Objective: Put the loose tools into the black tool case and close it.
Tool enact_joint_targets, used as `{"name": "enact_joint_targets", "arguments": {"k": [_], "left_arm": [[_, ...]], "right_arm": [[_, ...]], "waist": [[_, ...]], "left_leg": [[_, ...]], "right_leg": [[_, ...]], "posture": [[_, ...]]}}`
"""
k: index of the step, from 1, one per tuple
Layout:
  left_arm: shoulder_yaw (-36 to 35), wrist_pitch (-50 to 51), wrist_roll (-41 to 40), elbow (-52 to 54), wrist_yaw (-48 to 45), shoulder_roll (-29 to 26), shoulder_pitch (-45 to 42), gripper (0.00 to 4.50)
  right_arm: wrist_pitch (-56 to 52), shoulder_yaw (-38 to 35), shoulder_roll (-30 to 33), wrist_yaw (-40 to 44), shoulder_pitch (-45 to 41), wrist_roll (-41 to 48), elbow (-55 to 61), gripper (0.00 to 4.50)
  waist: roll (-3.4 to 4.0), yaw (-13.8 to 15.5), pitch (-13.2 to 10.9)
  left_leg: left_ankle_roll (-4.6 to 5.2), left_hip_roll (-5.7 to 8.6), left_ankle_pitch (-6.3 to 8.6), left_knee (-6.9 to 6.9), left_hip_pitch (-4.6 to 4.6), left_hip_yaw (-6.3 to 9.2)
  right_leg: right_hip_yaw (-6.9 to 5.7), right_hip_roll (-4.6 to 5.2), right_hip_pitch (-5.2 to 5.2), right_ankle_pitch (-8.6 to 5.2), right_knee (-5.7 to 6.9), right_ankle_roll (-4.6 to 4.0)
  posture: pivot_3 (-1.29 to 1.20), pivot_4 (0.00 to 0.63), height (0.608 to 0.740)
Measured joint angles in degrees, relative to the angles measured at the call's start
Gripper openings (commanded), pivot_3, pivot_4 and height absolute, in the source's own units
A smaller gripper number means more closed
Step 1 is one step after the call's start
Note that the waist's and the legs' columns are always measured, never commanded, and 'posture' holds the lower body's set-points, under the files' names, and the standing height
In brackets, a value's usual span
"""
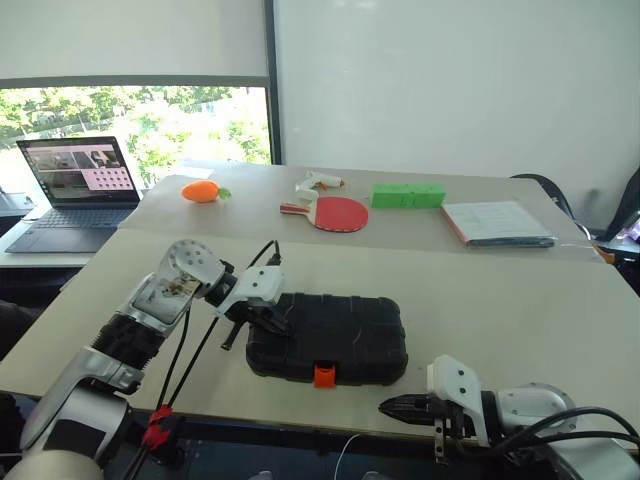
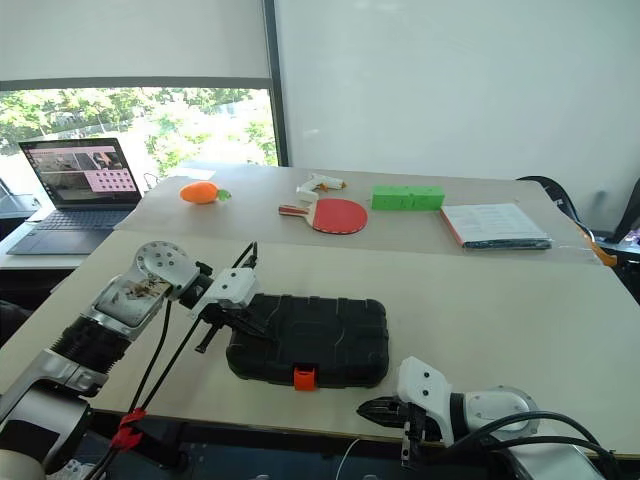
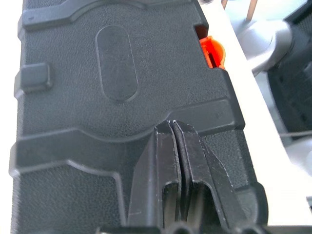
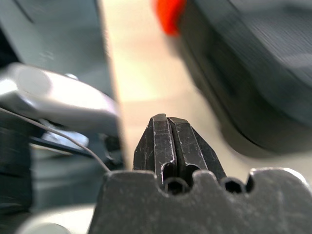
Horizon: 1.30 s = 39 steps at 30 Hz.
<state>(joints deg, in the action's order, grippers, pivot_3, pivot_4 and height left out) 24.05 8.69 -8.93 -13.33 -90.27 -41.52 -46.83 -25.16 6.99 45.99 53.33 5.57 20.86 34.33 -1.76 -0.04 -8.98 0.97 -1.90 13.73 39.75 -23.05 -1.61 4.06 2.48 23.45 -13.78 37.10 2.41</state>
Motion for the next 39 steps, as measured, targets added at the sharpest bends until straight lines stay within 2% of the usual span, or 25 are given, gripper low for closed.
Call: {"name": "enact_joint_targets", "arguments": {"k": [6, 13, 21, 31, 35, 39], "left_arm": [[-0.3, -1.2, 2.1, -2.4, 1.3, 3.4, -0.3, 0.14], [-0.1, -1.3, 4.1, -5.0, 0.6, 5.2, -1.8, 0.14], [-0.1, -2.8, 5.6, -8.3, -0.1, 7.8, -3.0, 0.14], [-0.2, -3.9, 5.7, -8.7, -0.1, 9.4, -3.0, 0.14], [-0.4, -4.3, 5.7, -7.9, 0.0, 9.1, -2.7, 0.14], [-1.3, 1.7, 4.2, -6.0, -1.5, 6.8, -2.7, 0.14]], "right_arm": [[-6.5, 6.0, -7.9, -5.7, -7.3, 0.5, 0.5, 0.0], [-8.8, 9.7, -11.5, -10.0, -11.5, -3.0, -0.8, 0.0], [-10.4, 11.2, -13.5, -11.2, -11.3, -4.5, -0.1, 0.0], [-15.2, 13.1, -13.3, -10.5, -8.3, -0.8, 5.6, 0.0], [-13.7, 13.1, -7.6, -9.9, -6.1, -3.7, 4.5, 0.0], [-10.7, 12.5, -4.3, -9.3, -4.4, -6.1, 3.1, 0.0]], "waist": [[0.06, 0.1, 0.2], [-0.26, -0.7, 0.7], [-0.28, -1.2, 1.0], [-0.25, -0.8, 1.1], [-0.26, -0.7, 1.1], [-0.25, -1.2, 1.0]], "left_leg": [[-0.01, 0.01, 0.0, -0.02, 0.31, 0.0], [0.08, -0.04, 0.06, -0.13, 0.43, 0.0], [0.08, -0.07, 0.06, -0.31, 0.76, 0.0], [0.08, -0.03, 0.06, -0.64, 0.71, 0.03], [0.08, 0.02, 0.06, -0.65, 0.65, -0.01], [0.08, -0.04, 0.06, -0.85, 0.65, 0.0]], "right_leg": [[0.03, 0.02, -0.32, -0.18, -0.05, -0.09], [0.02, -0.05, -0.33, -0.15, 0.0, -0.04], [0.07, -0.07, -0.51, -0.28, 0.0, -0.24], [0.05, -0.05, -0.41, -0.36, -0.06, -0.18], [0.07, 0.04, -0.36, -0.39, -0.13, -0.11], [0.07, -0.07, -0.21, -0.46, -0.09, -0.22]], "posture": [[0.0, 0.15, 0.738], [0.0, 0.15, 0.738], [0.0, 0.15, 0.738], [0.0, 0.15, 0.738], [0.0, 0.15, 0.738], [0.0, 0.15, 0.738]]}}
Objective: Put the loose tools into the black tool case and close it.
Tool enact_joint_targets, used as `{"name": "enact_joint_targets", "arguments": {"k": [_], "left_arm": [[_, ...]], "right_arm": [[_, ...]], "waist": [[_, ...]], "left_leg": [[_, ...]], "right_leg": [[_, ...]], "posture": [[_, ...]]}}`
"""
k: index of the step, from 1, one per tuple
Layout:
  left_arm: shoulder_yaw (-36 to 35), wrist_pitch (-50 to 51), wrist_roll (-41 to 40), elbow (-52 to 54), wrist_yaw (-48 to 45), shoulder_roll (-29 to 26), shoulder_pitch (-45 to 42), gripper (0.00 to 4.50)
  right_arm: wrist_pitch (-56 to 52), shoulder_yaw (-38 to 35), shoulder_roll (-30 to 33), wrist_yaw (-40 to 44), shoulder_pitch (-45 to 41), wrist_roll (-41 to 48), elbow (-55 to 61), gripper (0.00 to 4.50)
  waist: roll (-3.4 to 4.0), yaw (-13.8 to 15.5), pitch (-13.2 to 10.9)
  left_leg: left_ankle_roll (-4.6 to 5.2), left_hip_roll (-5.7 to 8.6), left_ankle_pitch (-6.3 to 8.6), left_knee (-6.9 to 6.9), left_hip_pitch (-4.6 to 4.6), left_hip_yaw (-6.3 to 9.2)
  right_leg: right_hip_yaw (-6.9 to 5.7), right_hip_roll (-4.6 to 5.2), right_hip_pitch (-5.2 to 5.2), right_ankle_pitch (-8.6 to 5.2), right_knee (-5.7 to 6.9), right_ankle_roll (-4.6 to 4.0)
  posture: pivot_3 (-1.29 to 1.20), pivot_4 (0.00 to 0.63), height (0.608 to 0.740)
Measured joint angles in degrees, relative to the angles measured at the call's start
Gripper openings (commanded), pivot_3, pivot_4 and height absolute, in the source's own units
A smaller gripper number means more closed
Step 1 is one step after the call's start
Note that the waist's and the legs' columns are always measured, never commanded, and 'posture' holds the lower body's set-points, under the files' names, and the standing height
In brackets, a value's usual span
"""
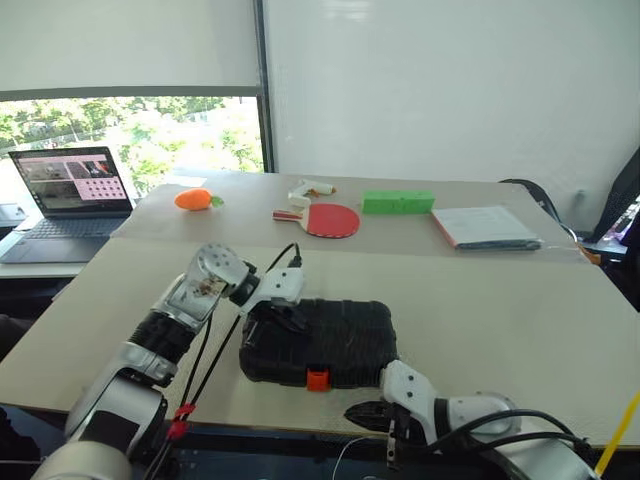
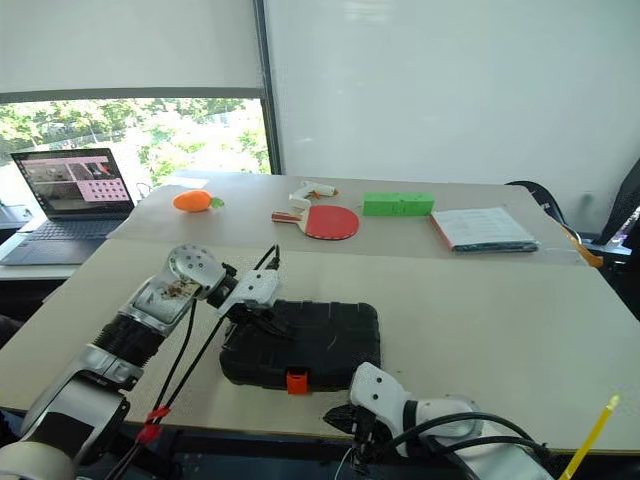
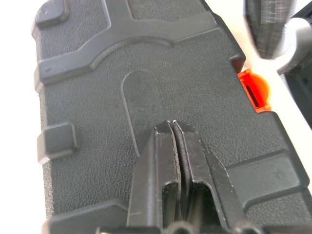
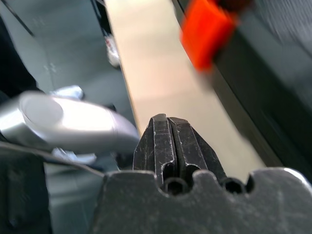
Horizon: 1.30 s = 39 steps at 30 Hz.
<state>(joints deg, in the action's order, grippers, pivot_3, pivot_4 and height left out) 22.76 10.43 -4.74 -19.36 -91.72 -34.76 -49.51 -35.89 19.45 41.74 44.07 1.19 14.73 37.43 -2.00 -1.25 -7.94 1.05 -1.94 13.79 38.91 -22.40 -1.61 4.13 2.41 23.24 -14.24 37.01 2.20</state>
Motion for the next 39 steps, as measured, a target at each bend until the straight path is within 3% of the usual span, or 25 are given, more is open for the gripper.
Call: {"name": "enact_joint_targets", "arguments": {"k": [3, 6, 11, 16, 22, 27, 32, 35, 39], "left_arm": [[-1.6, 1.0, 0.3, -2.2, 1.2, -2.0, -1.1, 0.14], [-2.8, -1.3, 3.8, -11.4, 8.0, -2.2, -5.9, 0.81], [-2.5, -9.7, 12.2, -31.7, 23.5, 2.7, -14.0, 2.71], [-1.1, -15.3, 16.1, -38.4, 25.1, 5.3, -14.4, 4.39], [-1.6, -14.1, 14.5, -33.2, 11.9, 2.7, -11.9, 4.45], [-1.7, -14.4, 15.2, -34.4, 13.1, 1.7, -10.7, 4.45], [-5.5, -9.9, 12.8, -35.0, 12.0, 1.5, -15.2, 4.45], [-7.5, 1.1, 3.9, -23.0, 4.1, 1.0, -16.6, 4.45], [1.9, 11.7, -9.3, -0.7, -0.2, -5.8, -10.9, 4.45]], "right_arm": [[1.6, -2.7, 2.4, 1.4, 2.5, 0.1, 0.0, 0.0], [2.8, -5.9, 3.0, 1.7, 3.8, 0.1, -0.2, 0.0], [4.7, -6.8, 1.2, 1.5, 1.3, -0.2, -3.0, 0.0], [5.4, -5.1, -0.6, 1.7, -1.5, -1.3, -5.9, 0.0], [6.2, -4.8, -2.1, 0.0, -5.0, -4.5, -10.2, 0.0], [6.1, -7.0, -0.2, 1.9, -2.8, -2.8, -7.9, 0.0], [6.1, -7.5, 3.3, 6.7, 0.7, 0.4, -4.1, 0.0], [6.2, -8.0, 4.9, 9.3, 0.9, 2.0, -3.6, 0.0], [6.4, -8.4, 5.7, 11.9, -0.3, 2.6, -3.8, 0.0]], "waist": [[0.0, 0.0, -0.2], [-0.18, 0.5, -0.3], [-0.43, 0.7, -0.5], [-0.55, 0.4, -0.5], [-0.5, -0.1, -0.6], [-0.52, 0.7, -0.7], [-0.7, 1.1, -0.8], [-0.69, 0.9, -0.8], [-0.46, -0.3, -0.8]], "left_leg": [[0.01, 0.0, 0.0, -0.11, -0.03, 0.06], [0.01, 0.03, 0.0, -0.05, -0.18, 0.11], [0.01, 0.13, 0.0, 0.03, -0.61, 0.1], [0.02, 0.14, 0.01, 0.08, -1.42, 0.08], [0.09, 0.12, 0.06, 0.05, -1.38, 0.05], [0.09, 0.14, 0.06, 0.09, -1.39, 0.11], [0.08, 0.15, 0.06, 0.2, -1.44, 0.14], [0.08, 0.14, 0.06, 0.22, -1.43, 0.13], [0.07, 0.08, 0.09, 0.12, -1.19, 0.22]], "right_leg": [[-0.06, -0.03, 0.06, -0.07, 0.01, -0.05], [-0.11, -0.03, 0.14, -0.06, 0.0, -0.02], [-0.1, 0.08, 0.39, 0.06, -0.19, 0.18], [-0.07, 0.09, 1.19, 0.43, -0.15, -0.24], [-0.06, 0.08, 1.18, 0.42, -0.14, -0.26], [-0.12, 0.09, 1.14, 0.42, -0.1, -0.25], [-0.16, 0.1, 1.12, 0.43, -0.07, -0.22], [-0.14, 0.13, 1.09, 0.43, -0.09, -0.2], [0.01, 0.08, 1.06, 0.4, 0.05, -0.25]], "posture": [[0.0, 0.15, 0.738], [0.0, 0.15, 0.738], [0.0, 0.15, 0.738], [0.0, 0.15, 0.738], [0.0, 0.15, 0.738], [0.0, 0.15, 0.738], [0.0, 0.15, 0.738], [0.0, 0.15, 0.738], [0.0, 0.15, 0.738]]}}
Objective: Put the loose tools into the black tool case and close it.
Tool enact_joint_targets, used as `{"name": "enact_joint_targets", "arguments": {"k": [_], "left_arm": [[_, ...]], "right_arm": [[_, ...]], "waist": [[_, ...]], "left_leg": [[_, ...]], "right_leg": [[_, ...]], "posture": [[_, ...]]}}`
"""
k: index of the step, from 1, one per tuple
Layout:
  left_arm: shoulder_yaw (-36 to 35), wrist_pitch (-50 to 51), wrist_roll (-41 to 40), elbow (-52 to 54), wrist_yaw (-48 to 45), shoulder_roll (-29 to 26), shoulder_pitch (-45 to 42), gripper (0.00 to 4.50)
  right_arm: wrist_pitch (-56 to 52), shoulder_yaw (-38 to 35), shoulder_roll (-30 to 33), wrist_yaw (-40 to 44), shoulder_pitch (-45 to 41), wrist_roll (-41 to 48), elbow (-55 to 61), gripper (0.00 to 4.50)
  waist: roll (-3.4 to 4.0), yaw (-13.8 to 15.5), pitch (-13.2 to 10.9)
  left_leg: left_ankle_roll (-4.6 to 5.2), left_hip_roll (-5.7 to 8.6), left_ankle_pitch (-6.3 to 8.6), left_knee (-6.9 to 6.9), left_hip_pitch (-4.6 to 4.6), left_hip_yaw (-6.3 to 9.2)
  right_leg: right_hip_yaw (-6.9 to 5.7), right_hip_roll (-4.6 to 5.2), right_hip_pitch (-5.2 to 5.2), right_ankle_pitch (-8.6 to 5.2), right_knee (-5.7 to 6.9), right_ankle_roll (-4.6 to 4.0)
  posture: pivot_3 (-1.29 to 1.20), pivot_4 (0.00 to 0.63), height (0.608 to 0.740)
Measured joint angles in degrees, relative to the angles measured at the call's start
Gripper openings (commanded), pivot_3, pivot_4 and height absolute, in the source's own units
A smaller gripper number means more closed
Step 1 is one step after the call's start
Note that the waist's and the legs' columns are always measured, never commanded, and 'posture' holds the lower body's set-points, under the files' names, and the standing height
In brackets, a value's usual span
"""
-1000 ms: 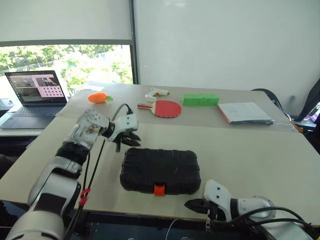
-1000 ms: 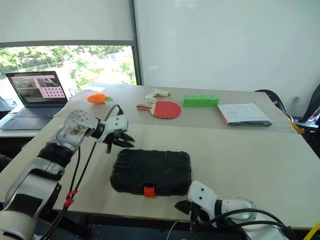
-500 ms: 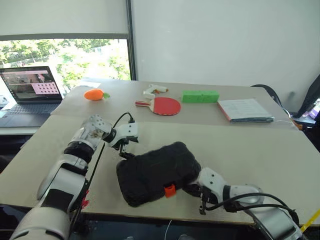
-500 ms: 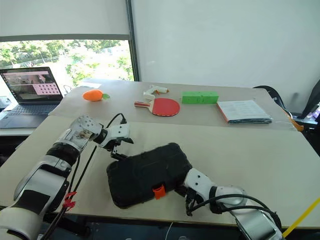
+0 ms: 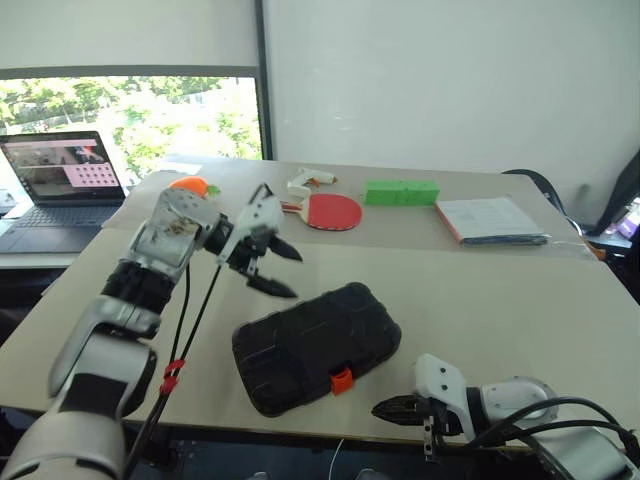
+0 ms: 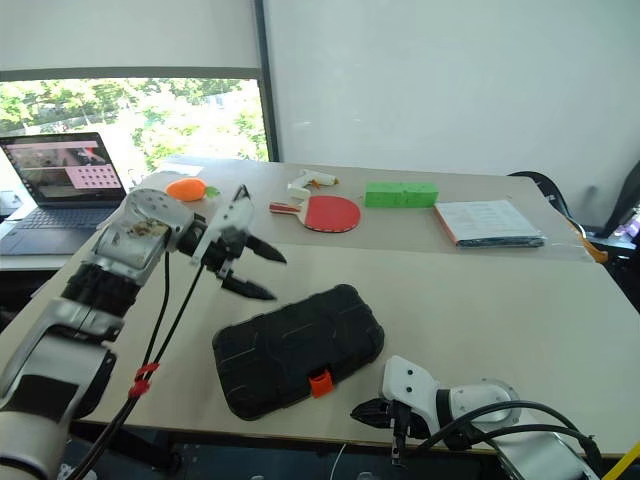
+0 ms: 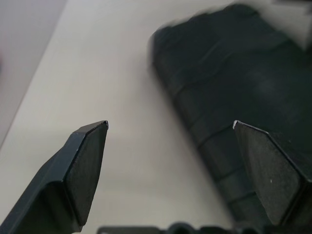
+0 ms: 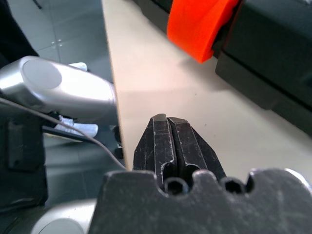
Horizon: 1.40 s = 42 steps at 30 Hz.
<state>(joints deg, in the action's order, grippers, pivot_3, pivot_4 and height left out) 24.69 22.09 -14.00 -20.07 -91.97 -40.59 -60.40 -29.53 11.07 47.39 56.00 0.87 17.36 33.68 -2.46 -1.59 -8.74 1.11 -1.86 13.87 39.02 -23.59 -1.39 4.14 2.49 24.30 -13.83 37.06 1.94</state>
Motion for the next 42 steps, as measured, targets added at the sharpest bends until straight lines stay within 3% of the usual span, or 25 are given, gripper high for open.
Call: {"name": "enact_joint_targets", "arguments": {"k": [3, 7, 11, 17, 23, 26, 29, 30, 31, 37, 38, 42], "left_arm": [[6.2, -0.9, 0.8, 4.3, -0.3, -1.1, 4.4, 4.45], [7.3, -8.1, 6.4, 3.7, 1.1, 1.1, 4.9, 4.45], [7.2, -14.8, 9.4, 3.3, 1.4, 2.2, 5.5, 4.45], [5.8, -15.5, 10.7, 3.6, 1.9, 2.7, 7.2, 4.45], [5.0, -14.2, 11.7, 4.5, 1.8, 3.1, 7.6, 4.45], [4.6, -13.2, 11.9, 4.5, 1.2, 3.1, 7.9, 3.83], [4.0, -11.7, 11.6, 4.9, -0.2, 3.4, 8.8, 2.8], [3.7, -11.6, 11.6, 4.9, -0.1, 3.6, 8.9, 2.64], [3.7, -11.2, 11.8, 4.7, 0.0, 3.7, 9.0, 2.13], [3.0, -7.1, 11.5, 4.7, -0.3, 4.4, 8.8, 0.25], [2.9, -6.7, 11.5, 4.7, -0.4, 4.4, 8.7, 0.05], [3.0, -6.4, 11.4, 4.6, -0.4, 4.4, 8.5, 0.05]], "right_arm": [[0.0, 0.5, -0.2, 1.0, -2.1, 0.4, -0.7, 0.0], [-0.1, 1.9, -1.6, 1.7, -5.6, 0.8, -1.4, 0.0], [-0.9, 4.0, -3.8, 1.5, -8.8, 1.0, -2.0, 0.0], [-0.9, 7.6, -6.7, 0.1, -10.5, -1.5, -5.2, 0.0], [0.4, 9.0, -9.7, -2.0, -11.5, -4.6, -8.7, 0.0], [0.4, 9.3, -11.1, -2.4, -11.5, -5.0, -10.2, 0.0], [0.4, 9.3, -10.7, -2.0, -11.5, -4.9, -10.2, 0.0], [0.4, 9.3, -10.7, -2.0, -11.5, -4.9, -10.2, 0.0], [0.4, 9.3, -10.7, -1.9, -11.5, -4.9, -10.0, 0.0], [0.4, 9.3, -10.6, -2.0, -11.5, -4.9, -9.9, 0.0], [0.4, 9.3, -10.6, -2.0, -11.5, -4.9, -9.9, 0.0], [0.4, 9.3, -10.6, -1.9, -11.5, -4.9, -9.9, 0.0]], "waist": [[0.02, -0.2, 0.0], [0.1, 0.7, 0.1], [0.28, 0.9, 0.3], [0.91, 0.9, 0.9], [0.99, 0.9, 1.0], [1.01, 0.8, 1.0], [1.03, 0.9, 1.0], [1.03, 1.0, 1.0], [1.02, 1.0, 1.0], [1.01, 0.8, 1.0], [1.01, 0.8, 1.0], [0.99, 0.8, 1.0]], "left_leg": [[-0.01, -0.02, -0.03, 0.02, 0.19, -0.04], [-0.03, -0.02, -0.11, 0.07, 0.46, -0.09], [-0.04, -0.05, -0.09, -0.03, 1.37, -0.16], [-0.04, -0.04, -0.09, -0.06, 1.63, -0.17], [-0.03, -0.01, -0.09, -0.06, 1.62, -0.16], [-0.03, 0.0, -0.09, -0.06, 1.64, -0.15], [-0.03, 0.0, -0.09, -0.06, 1.64, -0.13], [-0.03, 0.0, -0.09, -0.05, 1.63, -0.13], [-0.03, 0.0, -0.09, -0.05, 1.58, -0.14], [-0.03, 0.0, -0.09, -0.06, 1.34, -0.13], [-0.03, 0.0, -0.09, -0.07, 1.27, -0.13], [-0.03, 0.0, -0.09, -0.13, 1.25, -0.13]], "right_leg": [[-0.03, -0.12, -0.09, -0.01, 0.12, -0.08], [-0.04, -0.14, -0.41, -0.1, 0.05, 0.1], [-0.01, -0.11, -1.33, -0.33, -0.08, 0.27], [0.0, -0.1, -1.58, -0.47, -0.08, 0.16], [-0.01, -0.09, -1.6, -0.45, -0.07, 0.29], [0.0, -0.09, -1.59, -0.45, -0.04, 0.29], [-0.01, -0.09, -1.61, -0.47, -0.04, 0.25], [-0.01, -0.08, -1.61, -0.48, -0.04, 0.25], [0.01, -0.08, -1.57, -0.48, -0.05, 0.25], [0.0, -0.09, -1.29, -0.47, -0.04, 0.3], [0.0, -0.09, -1.22, -0.46, -0.03, 0.3], [0.0, -0.1, -1.18, -0.48, -0.03, 0.27]], "posture": [[0.0, 0.15, 0.738], [0.0, 0.15, 0.738], [0.0, 0.15, 0.738], [0.0, 0.15, 0.738], [0.0, 0.15, 0.738], [0.0, 0.15, 0.738], [0.0, 0.15, 0.738], [0.0, 0.15, 0.738], [0.0, 0.15, 0.738], [0.0, 0.15, 0.738], [0.0, 0.15, 0.738], [0.0, 0.15, 0.738]]}}
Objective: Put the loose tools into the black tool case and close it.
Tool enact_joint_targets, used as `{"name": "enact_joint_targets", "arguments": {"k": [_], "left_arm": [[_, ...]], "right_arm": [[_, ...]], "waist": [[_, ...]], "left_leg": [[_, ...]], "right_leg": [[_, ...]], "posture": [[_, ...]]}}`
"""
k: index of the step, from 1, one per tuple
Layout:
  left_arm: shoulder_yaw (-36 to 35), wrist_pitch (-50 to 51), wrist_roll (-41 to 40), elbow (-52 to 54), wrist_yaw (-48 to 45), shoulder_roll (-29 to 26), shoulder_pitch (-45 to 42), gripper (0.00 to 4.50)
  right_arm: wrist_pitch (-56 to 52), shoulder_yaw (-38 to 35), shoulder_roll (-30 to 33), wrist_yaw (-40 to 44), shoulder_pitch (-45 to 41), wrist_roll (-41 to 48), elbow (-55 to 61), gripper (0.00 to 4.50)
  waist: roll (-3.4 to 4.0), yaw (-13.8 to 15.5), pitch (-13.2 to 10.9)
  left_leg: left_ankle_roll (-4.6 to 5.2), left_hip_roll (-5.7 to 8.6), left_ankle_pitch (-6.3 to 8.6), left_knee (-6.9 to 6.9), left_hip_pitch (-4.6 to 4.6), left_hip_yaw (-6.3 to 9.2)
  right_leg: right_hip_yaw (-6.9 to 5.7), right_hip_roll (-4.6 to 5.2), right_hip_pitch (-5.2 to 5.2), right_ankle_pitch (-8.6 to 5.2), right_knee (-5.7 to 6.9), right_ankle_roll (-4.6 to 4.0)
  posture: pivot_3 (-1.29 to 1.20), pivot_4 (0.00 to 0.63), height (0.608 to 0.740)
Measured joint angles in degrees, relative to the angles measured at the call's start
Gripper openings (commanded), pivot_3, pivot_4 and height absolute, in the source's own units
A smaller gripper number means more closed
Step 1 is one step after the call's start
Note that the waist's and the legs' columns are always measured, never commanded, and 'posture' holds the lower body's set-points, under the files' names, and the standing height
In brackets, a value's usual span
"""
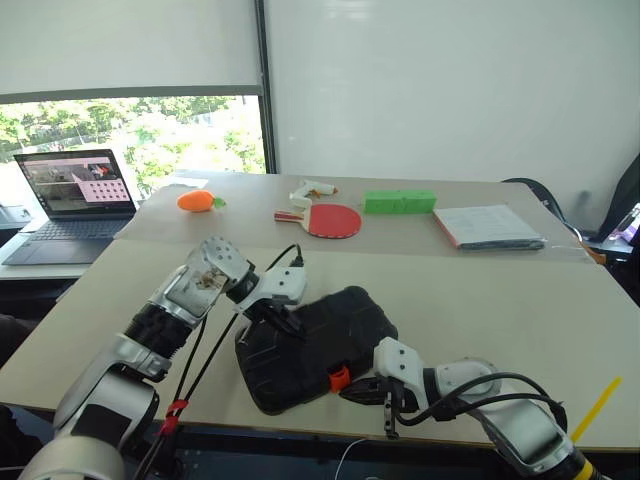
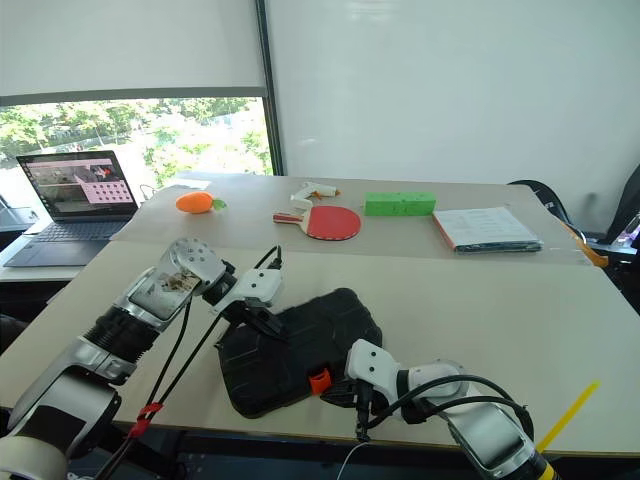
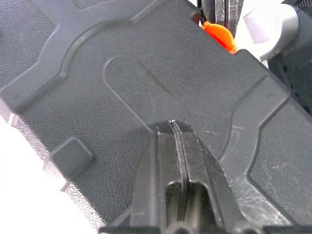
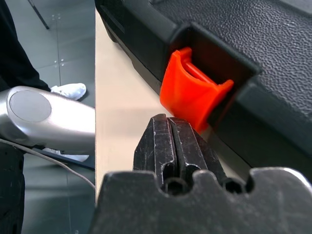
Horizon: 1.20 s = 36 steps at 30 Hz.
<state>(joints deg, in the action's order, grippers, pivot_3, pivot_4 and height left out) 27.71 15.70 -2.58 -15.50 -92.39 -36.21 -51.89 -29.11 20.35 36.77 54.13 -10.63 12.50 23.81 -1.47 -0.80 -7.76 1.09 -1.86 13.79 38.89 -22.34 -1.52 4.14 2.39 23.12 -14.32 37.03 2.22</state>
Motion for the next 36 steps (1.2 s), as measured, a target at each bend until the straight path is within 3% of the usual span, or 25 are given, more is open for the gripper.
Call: {"name": "enact_joint_targets", "arguments": {"k": [25, 27, 32, 36], "left_arm": [[0.2, -5.5, 5.4, -3.5, 1.9, 2.1, -1.2, 0.05], [-0.4, -6.6, 5.3, -4.0, 2.0, 2.6, -0.9, 0.0], [-3.9, -4.3, 3.2, -4.8, 3.1, 2.9, 0.5, 1.41], [-9.3, 1.4, -1.4, -2.5, 1.5, -3.8, 4.3, 2.81]], "right_arm": [[1.1, -0.1, -4.2, -3.1, -0.1, -2.3, -3.2, 0.0], [1.1, -0.8, -3.5, -3.0, 0.2, -2.0, -2.7, 0.58], [-0.5, -8.7, 2.7, -0.9, 3.9, 2.9, 4.2, 2.16], [-4.5, -23.7, 11.8, 4.5, 10.1, 12.1, 9.2, 3.51]], "waist": [[-0.01, -0.3, 0.0], [0.0, -0.2, 0.0], [-0.06, -0.1, 0.0], [-0.19, -1.6, -0.3]], "left_leg": [[0.0, -0.02, 0.0, 0.01, 0.21, 0.0], [0.0, -0.02, 0.0, 0.01, 0.18, -0.01], [0.0, -0.02, 0.0, -0.04, 0.03, 0.01], [0.1, -0.09, 0.1, -0.4, 0.02, 0.01]], "right_leg": [[0.03, -0.01, -0.11, -0.13, 0.05, -0.27], [0.04, 0.0, -0.1, -0.14, 0.04, -0.28], [0.02, 0.0, 0.01, -0.01, -0.01, -0.01], [0.04, -0.06, 0.14, -0.2, -0.03, -0.19]], "posture": [[0.0, 0.15, 0.738], [0.0, 0.15, 0.738], [0.0, 0.15, 0.738], [0.0, 0.15, 0.738]]}}
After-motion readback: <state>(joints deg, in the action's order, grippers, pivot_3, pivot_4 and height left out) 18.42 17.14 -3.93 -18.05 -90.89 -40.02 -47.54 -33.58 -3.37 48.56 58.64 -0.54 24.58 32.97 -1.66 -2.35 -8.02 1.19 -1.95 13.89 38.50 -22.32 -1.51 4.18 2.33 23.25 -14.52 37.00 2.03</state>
